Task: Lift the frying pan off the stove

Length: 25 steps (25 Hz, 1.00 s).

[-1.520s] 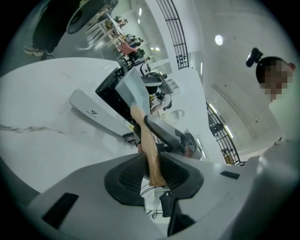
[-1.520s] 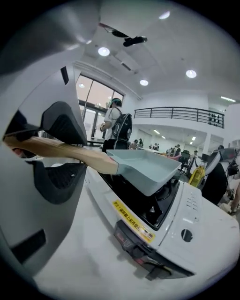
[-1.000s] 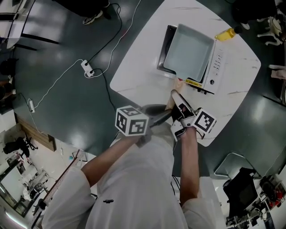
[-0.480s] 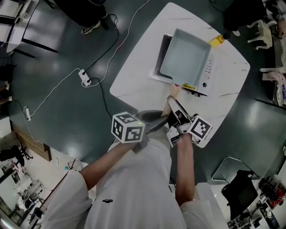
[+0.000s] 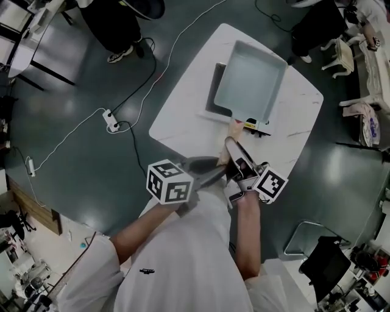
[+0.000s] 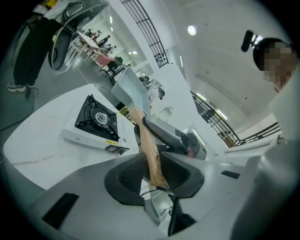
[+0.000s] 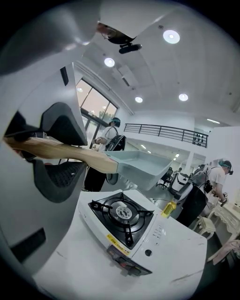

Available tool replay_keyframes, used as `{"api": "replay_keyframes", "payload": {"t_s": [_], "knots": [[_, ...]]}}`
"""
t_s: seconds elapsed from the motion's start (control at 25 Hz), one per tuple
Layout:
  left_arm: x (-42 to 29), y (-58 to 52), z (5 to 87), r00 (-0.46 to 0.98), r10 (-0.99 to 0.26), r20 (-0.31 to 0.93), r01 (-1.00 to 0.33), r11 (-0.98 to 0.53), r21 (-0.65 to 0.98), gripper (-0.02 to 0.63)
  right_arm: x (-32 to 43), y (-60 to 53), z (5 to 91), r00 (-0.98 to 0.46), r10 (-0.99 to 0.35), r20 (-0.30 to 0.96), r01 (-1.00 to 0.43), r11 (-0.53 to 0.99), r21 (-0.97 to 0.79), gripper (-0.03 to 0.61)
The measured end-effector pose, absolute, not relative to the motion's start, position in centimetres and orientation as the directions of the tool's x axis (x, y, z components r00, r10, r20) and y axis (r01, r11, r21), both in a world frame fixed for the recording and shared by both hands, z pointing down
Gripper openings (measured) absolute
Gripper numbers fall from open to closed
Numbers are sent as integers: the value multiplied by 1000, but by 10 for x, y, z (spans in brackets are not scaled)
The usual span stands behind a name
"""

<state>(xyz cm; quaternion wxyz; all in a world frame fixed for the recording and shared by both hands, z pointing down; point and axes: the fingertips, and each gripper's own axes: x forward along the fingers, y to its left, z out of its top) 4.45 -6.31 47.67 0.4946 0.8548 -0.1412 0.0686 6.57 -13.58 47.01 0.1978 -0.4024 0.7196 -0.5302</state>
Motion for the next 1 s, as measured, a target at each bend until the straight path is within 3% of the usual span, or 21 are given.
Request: {"api": "replay_keyframes", "payload": {"t_s": [1.0], "knots": [[3, -22, 407, 970, -153, 189, -243, -636, 732, 103, 29, -91, 392, -562, -827, 28, -390, 234, -890, 106]]}}
